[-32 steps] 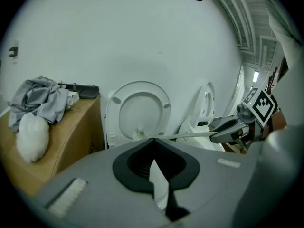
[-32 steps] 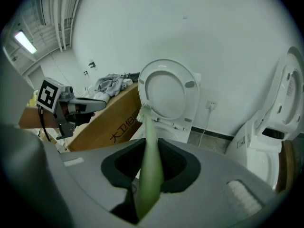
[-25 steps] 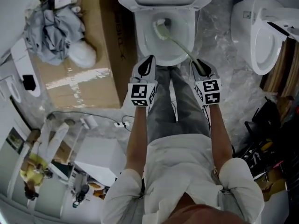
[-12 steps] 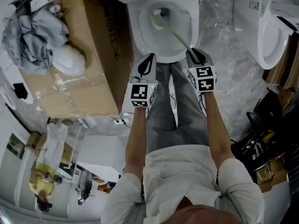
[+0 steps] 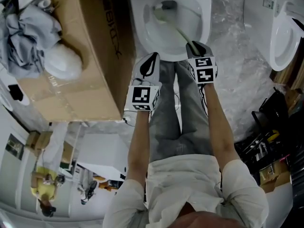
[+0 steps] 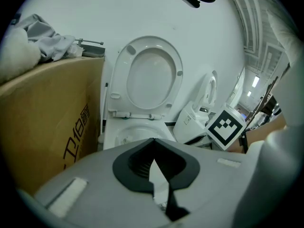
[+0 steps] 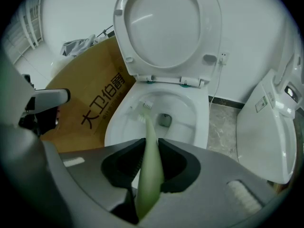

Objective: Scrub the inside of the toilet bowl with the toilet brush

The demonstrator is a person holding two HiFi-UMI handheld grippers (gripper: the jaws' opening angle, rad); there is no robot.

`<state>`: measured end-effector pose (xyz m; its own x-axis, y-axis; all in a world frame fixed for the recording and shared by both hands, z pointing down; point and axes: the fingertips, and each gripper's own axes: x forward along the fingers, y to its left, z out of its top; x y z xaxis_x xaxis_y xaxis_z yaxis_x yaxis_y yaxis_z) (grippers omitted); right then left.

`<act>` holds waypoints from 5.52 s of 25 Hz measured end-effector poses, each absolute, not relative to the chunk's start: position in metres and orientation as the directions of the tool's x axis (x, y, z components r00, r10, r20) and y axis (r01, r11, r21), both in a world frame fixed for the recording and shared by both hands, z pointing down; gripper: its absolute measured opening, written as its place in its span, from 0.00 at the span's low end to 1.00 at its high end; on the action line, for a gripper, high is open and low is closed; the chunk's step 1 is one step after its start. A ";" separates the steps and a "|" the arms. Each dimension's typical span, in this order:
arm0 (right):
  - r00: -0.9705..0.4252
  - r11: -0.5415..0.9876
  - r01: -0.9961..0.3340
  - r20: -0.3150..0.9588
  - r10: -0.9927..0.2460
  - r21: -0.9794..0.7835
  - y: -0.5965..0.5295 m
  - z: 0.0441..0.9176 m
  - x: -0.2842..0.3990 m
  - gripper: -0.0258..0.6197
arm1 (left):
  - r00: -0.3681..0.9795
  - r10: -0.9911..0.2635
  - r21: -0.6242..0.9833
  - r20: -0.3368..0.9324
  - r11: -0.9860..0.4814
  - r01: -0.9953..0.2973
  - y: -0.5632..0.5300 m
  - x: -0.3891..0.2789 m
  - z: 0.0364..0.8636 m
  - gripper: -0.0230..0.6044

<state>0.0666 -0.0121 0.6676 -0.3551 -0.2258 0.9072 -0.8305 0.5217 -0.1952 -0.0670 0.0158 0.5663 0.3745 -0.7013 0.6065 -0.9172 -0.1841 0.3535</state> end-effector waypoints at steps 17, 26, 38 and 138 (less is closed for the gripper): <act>-0.366 0.582 -0.778 0.924 -0.113 -0.237 0.024 0.689 0.043 0.17 | 0.391 -0.695 0.384 0.604 -0.176 -0.906 0.029 -0.062 0.576 0.07; -0.326 0.695 -0.692 0.944 -0.058 -0.196 0.043 0.685 0.058 0.17 | 0.397 -0.688 0.393 0.607 -0.175 -0.903 0.031 -0.055 0.579 0.07; -0.255 0.814 -0.566 0.967 -0.024 -0.130 0.062 0.687 0.081 0.17 | 0.421 -0.675 0.400 0.606 -0.199 -0.895 0.028 -0.047 0.585 0.07; -0.135 0.729 -0.682 0.989 -0.055 -0.053 -0.105 0.686 0.071 0.18 | 0.377 -0.691 0.441 0.617 -0.093 -0.892 -0.015 -0.055 0.586 0.07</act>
<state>0.0714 -0.1054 0.6863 -0.1350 -0.0549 0.9893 -0.6821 0.7294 -0.0526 -0.0547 -0.0151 0.5857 0.3772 -0.6907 0.6169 -0.8925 -0.0932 0.4414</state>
